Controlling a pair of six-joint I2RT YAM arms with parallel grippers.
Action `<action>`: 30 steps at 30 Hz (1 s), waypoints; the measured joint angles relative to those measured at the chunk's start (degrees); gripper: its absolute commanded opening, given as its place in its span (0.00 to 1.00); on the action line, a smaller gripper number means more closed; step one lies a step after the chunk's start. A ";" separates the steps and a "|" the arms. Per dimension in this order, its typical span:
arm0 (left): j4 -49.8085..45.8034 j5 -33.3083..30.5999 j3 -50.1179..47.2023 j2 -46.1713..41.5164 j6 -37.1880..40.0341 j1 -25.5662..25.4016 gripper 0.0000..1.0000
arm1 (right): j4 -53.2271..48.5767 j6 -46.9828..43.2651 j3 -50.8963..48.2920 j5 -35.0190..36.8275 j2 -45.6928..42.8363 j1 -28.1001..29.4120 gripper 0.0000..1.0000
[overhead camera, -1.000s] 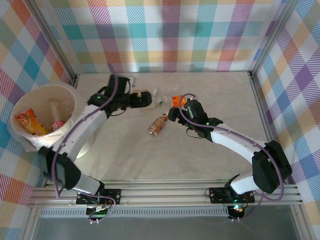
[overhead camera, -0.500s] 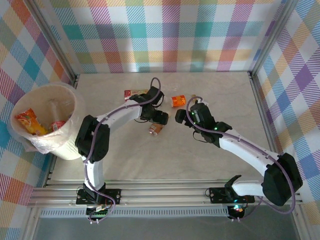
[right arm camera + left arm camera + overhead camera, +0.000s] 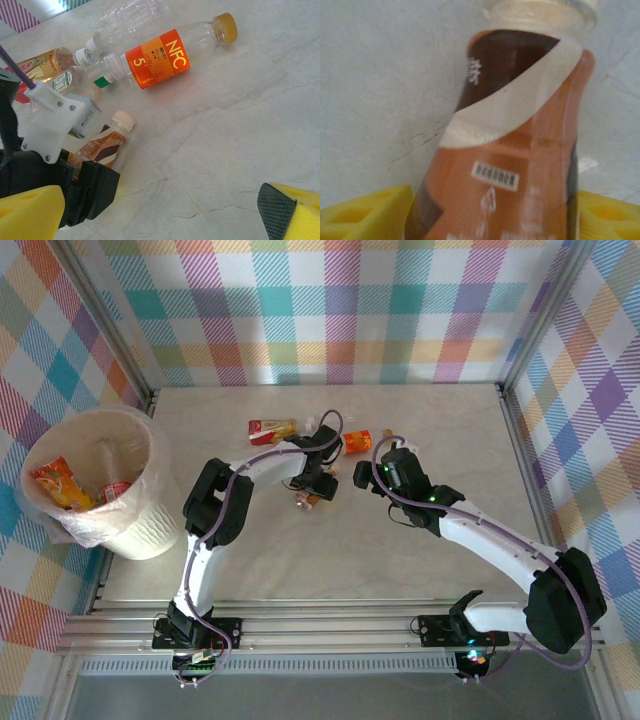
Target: Put the plastic bottles in the bin
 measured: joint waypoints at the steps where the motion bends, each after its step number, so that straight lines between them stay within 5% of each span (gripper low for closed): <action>1: -0.07 0.07 0.26 0.31 0.33 -0.07 0.61 | 0.00 -0.09 0.00 0.00 0.00 0.00 1.00; 8: 0.22 -0.46 0.66 0.52 1.33 -0.31 0.49 | 0.11 -0.90 0.00 -0.22 0.00 0.00 1.00; 16: 4.00 -0.26 -4.96 -3.06 0.20 -0.33 0.47 | 7.06 -5.97 -1.53 -8.09 0.00 0.00 1.00; 30: 8.57 -4.74 -16.02 -27.93 -5.18 -0.28 0.46 | 20.98 -12.96 -2.08 -24.61 0.98 0.00 1.00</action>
